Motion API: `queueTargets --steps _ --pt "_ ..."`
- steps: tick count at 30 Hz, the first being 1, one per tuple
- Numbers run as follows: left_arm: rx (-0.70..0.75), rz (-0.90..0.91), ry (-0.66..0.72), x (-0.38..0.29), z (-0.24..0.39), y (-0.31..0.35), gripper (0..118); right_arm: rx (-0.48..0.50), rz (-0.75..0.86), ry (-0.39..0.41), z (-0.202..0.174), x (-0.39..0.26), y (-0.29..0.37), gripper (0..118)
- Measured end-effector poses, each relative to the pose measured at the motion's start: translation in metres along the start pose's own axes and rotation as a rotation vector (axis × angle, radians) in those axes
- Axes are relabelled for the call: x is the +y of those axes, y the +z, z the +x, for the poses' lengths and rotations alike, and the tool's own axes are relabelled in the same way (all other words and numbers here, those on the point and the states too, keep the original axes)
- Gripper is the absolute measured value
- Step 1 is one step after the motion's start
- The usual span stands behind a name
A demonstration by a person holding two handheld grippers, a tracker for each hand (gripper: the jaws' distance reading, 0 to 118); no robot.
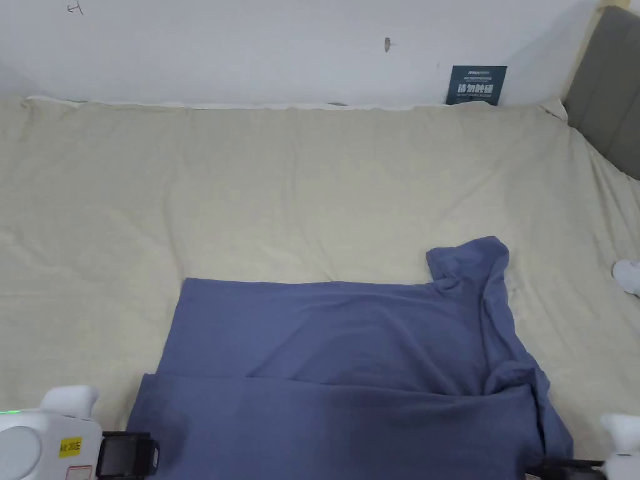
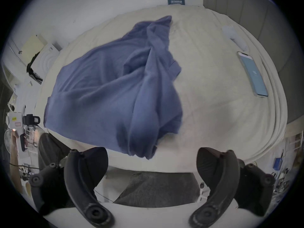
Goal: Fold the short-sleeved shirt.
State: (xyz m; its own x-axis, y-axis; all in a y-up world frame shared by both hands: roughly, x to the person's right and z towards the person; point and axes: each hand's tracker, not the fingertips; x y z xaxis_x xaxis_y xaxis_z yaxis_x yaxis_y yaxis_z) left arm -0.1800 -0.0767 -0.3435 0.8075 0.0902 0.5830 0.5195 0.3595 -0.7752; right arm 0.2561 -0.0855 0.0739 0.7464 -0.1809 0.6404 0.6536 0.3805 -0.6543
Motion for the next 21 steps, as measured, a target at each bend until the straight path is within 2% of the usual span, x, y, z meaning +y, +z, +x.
queueTargets --steps 2,3,4,5,6,7,8,9,10,13,14,15,16,17,18,21 --pt "0.015 -0.004 0.033 0.011 -0.007 0.009 113 -0.001 -0.007 -0.02 0.008 0.003 0.016 109" --pt "-0.007 0.022 0.058 0.02 -0.012 0.015 111 -0.025 0.029 -0.038 0.009 0.005 0.024 101" --pt "-0.026 0.042 0.085 0.022 -0.006 0.021 101 -0.019 0.076 -0.031 0.011 0.009 0.032 83" --pt "-0.037 0.08 0.114 0.033 -0.006 0.026 59 -0.013 0.107 -0.033 0.005 0.016 0.046 36" --pt "-0.056 0.121 0.118 0.044 -0.005 0.031 13 -0.019 0.14 -0.044 0.003 0.026 0.052 0" --pt "-0.069 0.149 0.109 0.055 -0.002 0.033 0 -0.043 0.18 -0.056 0.002 0.035 0.053 0" --pt "-0.061 0.178 0.113 0.073 -0.004 0.019 0 -0.055 0.241 -0.076 -0.001 0.047 0.049 0" --pt "-0.025 0.225 0.106 0.088 -0.001 0.015 0 -0.073 0.234 -0.056 -0.001 0.063 0.047 0" --pt "-0.021 0.2 0.076 0.103 0.006 0.009 0 -0.062 0.209 -0.055 -0.003 0.078 0.041 0" --pt "-0.065 0.181 0.056 0.151 0.025 -0.017 0 -0.075 0.226 -0.021 -0.012 0.127 0.022 0" --pt "-0.074 0.197 0.059 0.167 0.029 -0.026 4 -0.09 0.222 -0.008 -0.016 0.143 0.013 0" --pt "-0.096 0.218 0.067 0.183 0.033 -0.035 31 -0.086 0.213 0.0 -0.019 0.158 0.003 0" --pt "-0.089 0.208 0.07 0.197 0.037 -0.045 79 -0.081 0.213 0.002 -0.022 0.169 -0.005 0" --pt "-0.059 0.14 0.073 0.214 0.041 -0.063 118 -0.078 0.205 0.005 -0.021 0.183 -0.012 0" --pt "-0.044 0.182 0.053 0.227 0.039 -0.074 111 -0.077 0.196 0.009 -0.022 0.193 -0.021 0" --pt "0.058 0.075 0.007 0.248 0.058 -0.112 111 -0.092 0.178 0.018 -0.026 0.216 -0.046 0"
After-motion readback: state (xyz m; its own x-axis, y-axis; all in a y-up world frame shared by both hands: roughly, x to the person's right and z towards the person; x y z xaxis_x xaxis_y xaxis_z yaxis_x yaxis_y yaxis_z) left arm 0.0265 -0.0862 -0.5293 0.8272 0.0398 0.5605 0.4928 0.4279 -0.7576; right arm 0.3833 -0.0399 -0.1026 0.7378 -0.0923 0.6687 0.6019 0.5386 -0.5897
